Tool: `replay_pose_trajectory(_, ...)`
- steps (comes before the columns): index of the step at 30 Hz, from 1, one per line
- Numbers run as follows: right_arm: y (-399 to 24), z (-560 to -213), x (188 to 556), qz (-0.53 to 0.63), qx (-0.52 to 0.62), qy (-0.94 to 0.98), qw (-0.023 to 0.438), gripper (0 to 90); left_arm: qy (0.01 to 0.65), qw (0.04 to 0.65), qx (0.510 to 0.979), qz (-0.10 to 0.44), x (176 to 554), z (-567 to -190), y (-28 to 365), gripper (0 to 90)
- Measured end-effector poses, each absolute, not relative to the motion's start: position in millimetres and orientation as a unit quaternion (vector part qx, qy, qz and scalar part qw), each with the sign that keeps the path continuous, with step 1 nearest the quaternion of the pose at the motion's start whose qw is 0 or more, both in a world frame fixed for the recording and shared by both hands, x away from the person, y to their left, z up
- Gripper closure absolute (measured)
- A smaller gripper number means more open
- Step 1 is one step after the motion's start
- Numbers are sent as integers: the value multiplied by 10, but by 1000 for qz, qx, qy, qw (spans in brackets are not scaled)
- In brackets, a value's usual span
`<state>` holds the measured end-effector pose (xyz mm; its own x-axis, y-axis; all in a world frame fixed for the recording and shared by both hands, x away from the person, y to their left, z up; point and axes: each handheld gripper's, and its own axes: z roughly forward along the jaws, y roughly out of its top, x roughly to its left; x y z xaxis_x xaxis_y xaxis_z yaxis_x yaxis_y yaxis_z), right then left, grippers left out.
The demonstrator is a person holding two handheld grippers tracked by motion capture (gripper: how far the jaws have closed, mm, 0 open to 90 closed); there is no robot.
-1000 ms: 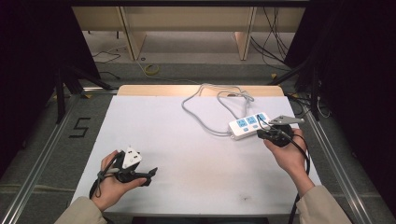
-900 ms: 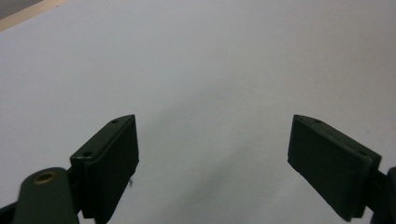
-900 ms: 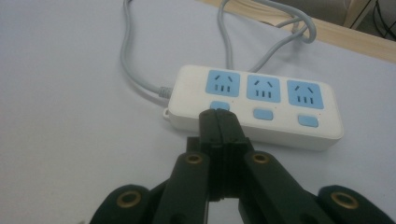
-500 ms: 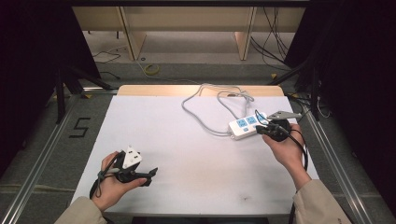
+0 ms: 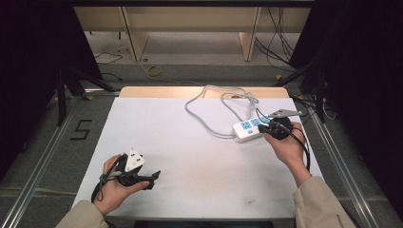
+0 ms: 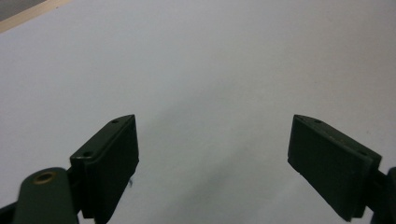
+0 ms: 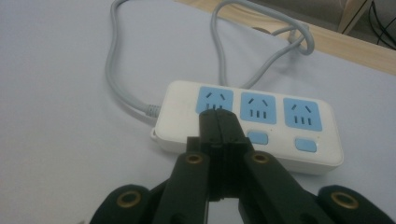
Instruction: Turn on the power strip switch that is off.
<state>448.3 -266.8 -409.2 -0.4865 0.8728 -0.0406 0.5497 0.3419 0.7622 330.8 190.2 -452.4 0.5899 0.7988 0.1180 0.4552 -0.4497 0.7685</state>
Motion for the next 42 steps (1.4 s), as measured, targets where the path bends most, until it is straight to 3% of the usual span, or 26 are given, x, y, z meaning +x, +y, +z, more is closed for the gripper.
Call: replay_pose_trajectory(42,-2582,-4189,4769,321,467,797,209,900,379,356,819,241,3304,-4522,1895,161)
